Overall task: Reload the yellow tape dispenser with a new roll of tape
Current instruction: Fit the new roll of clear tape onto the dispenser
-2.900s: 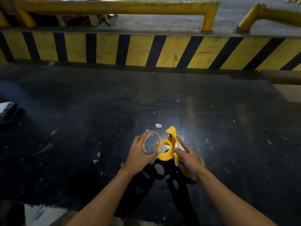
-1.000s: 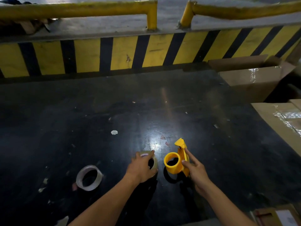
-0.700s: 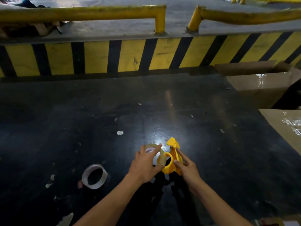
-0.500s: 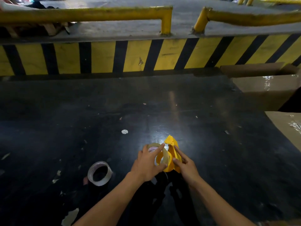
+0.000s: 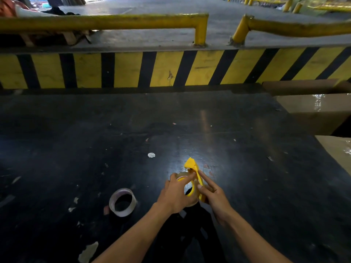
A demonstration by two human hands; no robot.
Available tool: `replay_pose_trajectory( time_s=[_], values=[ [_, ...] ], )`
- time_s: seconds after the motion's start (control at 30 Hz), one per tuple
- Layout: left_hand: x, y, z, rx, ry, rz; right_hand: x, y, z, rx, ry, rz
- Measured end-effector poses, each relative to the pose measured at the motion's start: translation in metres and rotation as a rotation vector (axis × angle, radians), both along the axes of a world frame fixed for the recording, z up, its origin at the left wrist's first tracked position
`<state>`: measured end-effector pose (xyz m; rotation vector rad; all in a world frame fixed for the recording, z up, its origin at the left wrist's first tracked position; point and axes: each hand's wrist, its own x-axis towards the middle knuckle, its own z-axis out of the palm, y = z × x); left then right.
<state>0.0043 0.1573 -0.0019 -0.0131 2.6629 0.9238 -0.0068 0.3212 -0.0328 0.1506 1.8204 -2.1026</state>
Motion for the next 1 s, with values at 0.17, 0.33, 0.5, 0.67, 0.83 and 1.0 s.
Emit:
replay_pose_trajectory(
  time_s=[0.17,0.33,0.5,0.67,0.83,1.0],
  values=[
    [-0.004,0.009,0.009,-0.03,0.018,0.12,-0.002,-0.006,-0.007,-0.028,0.017,-0.043],
    [-0.011,0.01,0.015,-0.023,-0.027,0.203,-0.005,-0.011,-0.011,-0.067,0.031,-0.049],
    [-0.018,0.008,0.021,-0.017,-0.053,0.245,-0.003,-0.018,-0.007,-0.095,0.023,-0.053],
    [-0.022,0.002,0.03,0.066,-0.085,0.191,-0.005,-0.019,-0.006,-0.109,-0.001,-0.056],
    [-0.021,-0.002,0.019,0.1,-0.023,0.226,-0.007,-0.023,0.003,-0.058,-0.002,-0.063],
    [-0.017,0.001,0.025,0.129,0.065,0.219,-0.01,-0.025,0.009,-0.041,0.044,-0.069]
  ],
)
